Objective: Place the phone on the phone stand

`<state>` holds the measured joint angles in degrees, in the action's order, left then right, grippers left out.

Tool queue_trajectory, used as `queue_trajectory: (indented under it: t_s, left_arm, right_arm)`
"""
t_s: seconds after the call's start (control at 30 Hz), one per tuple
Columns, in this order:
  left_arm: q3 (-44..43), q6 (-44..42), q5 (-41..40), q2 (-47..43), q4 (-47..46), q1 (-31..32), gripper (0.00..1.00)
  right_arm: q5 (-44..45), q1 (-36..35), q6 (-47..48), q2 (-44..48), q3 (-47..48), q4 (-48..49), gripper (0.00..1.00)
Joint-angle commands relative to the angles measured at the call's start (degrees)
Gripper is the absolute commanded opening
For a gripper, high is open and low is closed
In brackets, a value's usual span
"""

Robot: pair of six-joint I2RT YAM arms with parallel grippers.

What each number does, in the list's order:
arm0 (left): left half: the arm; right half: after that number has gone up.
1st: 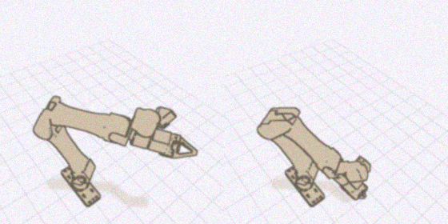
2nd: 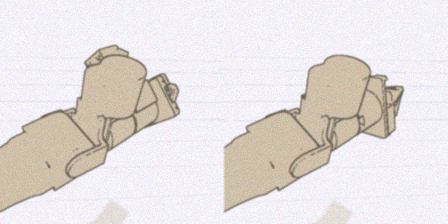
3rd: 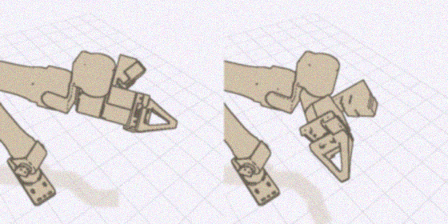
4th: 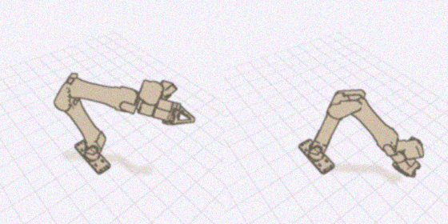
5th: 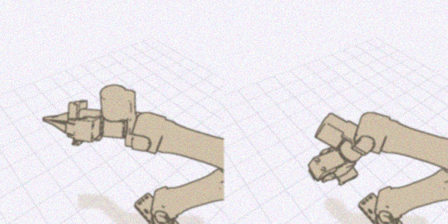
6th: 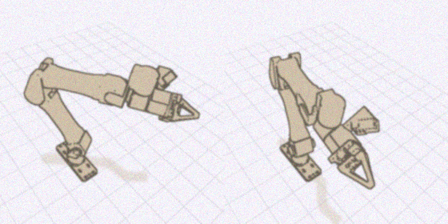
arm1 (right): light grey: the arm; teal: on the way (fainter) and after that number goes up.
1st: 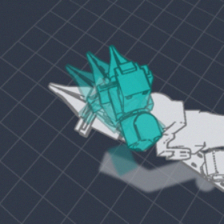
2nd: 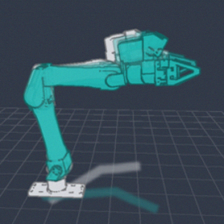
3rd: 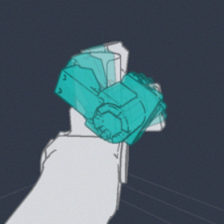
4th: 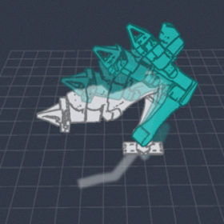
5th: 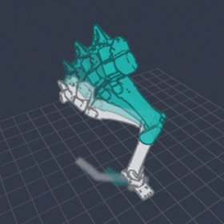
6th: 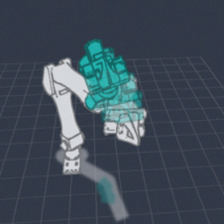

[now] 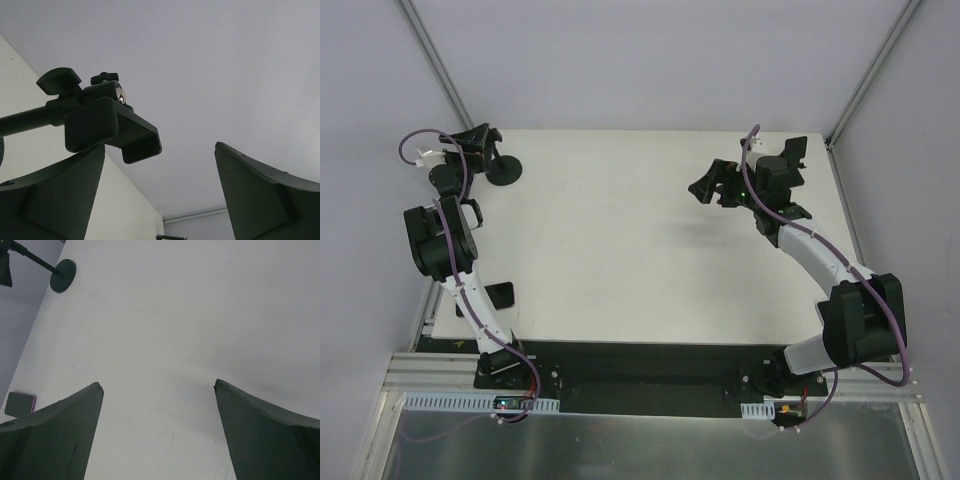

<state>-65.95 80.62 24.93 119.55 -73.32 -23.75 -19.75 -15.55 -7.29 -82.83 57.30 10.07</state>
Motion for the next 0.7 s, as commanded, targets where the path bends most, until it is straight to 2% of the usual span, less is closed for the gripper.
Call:
queue_trajectory:
  t_s: [0.0, 0.2, 0.4, 0.53, 0.63, 0.67]
  left_arm:
    - [-2.6, 0.7, -2.2, 1.5, -2.9, -0.7, 0.89]
    - [-2.7, 0.9, -2.5, 2.1, -1.7, -0.7, 0.91]
    - [-4.4, 0.8, -4.1, 3.7, 0.5, -0.7, 0.87]
    - [-7.3, 1.0, -3.8, 5.0, 1.6, -0.7, 0.78]
    - [-9.0, 0.4, -2.9, 5.2, 3.6, -0.7, 0.61]
    - [-9.0, 0.5, -2.6, 5.1, 4.1, -0.7, 0.51]
  right_arm:
    - [-1.8, 0.3, -0.7, 1.4, 0.1, 3.9, 0.96]
    - [-2.0, 0.3, -1.5, 0.4, 0.1, 5.0, 0.96]
    - [-2.2, 0.3, -1.7, -0.1, 0.2, 5.4, 0.96]
    - [-2.2, 0.3, -1.7, -0.4, 0.2, 5.5, 0.96]
    - [-2.2, 0.3, -1.8, -1.0, 0.4, 5.6, 0.96]
    - [-2.2, 0.3, -1.9, -1.3, 0.4, 5.7, 0.96]
